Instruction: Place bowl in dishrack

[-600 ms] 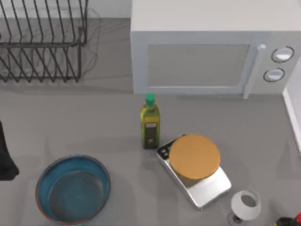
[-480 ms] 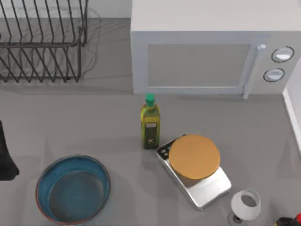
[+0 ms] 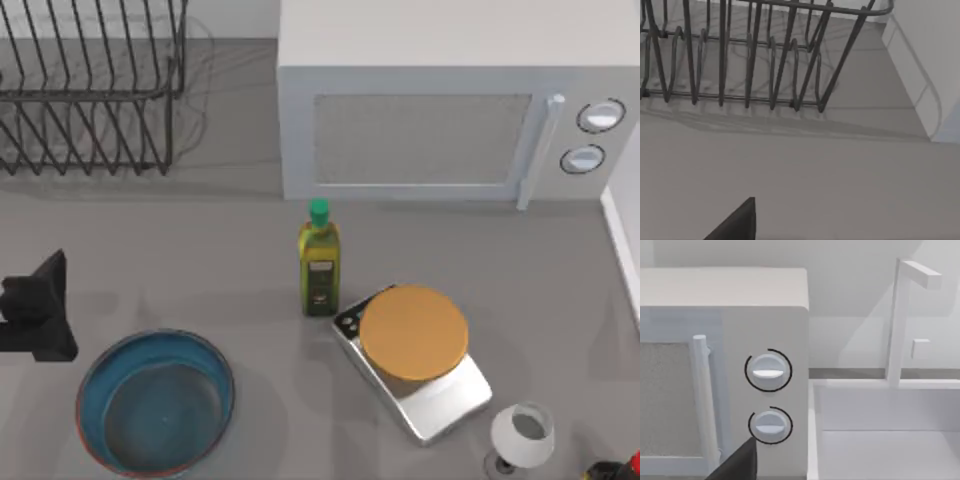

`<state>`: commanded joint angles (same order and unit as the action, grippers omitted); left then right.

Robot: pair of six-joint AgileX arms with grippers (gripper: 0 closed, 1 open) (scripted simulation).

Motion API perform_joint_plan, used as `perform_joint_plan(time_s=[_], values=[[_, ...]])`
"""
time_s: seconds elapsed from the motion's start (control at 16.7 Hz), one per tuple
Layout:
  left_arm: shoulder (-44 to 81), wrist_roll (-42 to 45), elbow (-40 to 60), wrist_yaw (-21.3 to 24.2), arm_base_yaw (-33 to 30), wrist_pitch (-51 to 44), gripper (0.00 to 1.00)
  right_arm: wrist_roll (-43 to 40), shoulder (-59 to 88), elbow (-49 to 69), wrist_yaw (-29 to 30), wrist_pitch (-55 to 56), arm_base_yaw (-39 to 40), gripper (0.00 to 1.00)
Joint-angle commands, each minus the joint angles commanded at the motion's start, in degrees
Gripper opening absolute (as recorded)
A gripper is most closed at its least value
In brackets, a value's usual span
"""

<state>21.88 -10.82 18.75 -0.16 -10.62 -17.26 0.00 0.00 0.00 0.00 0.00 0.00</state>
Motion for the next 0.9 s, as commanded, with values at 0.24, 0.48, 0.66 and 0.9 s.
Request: perform_joint_plan(time_s=[0.24,0.48,0.66,0.9], values=[[23.06,-8.8,15.51,-0.08,-9.15,-15.06,1.0,0.0,0.0,0.0,0.0,0.0,0.0,1.0],[43.75,-17.53,30.53,-0.05,-18.36,-30.18,1.0,0.0,0.0,0.0,0.0,0.0,0.0,1.0],[56.81,-23.22,40.54,0.05,-24.26,-39.55,1.0,0.0,0.0,0.0,0.0,0.0,0.0,1.0],[68.74,-28.55,50.37,0.16,-29.84,-48.01,1.0,0.0,0.0,0.0,0.0,0.0,0.0,1.0]])
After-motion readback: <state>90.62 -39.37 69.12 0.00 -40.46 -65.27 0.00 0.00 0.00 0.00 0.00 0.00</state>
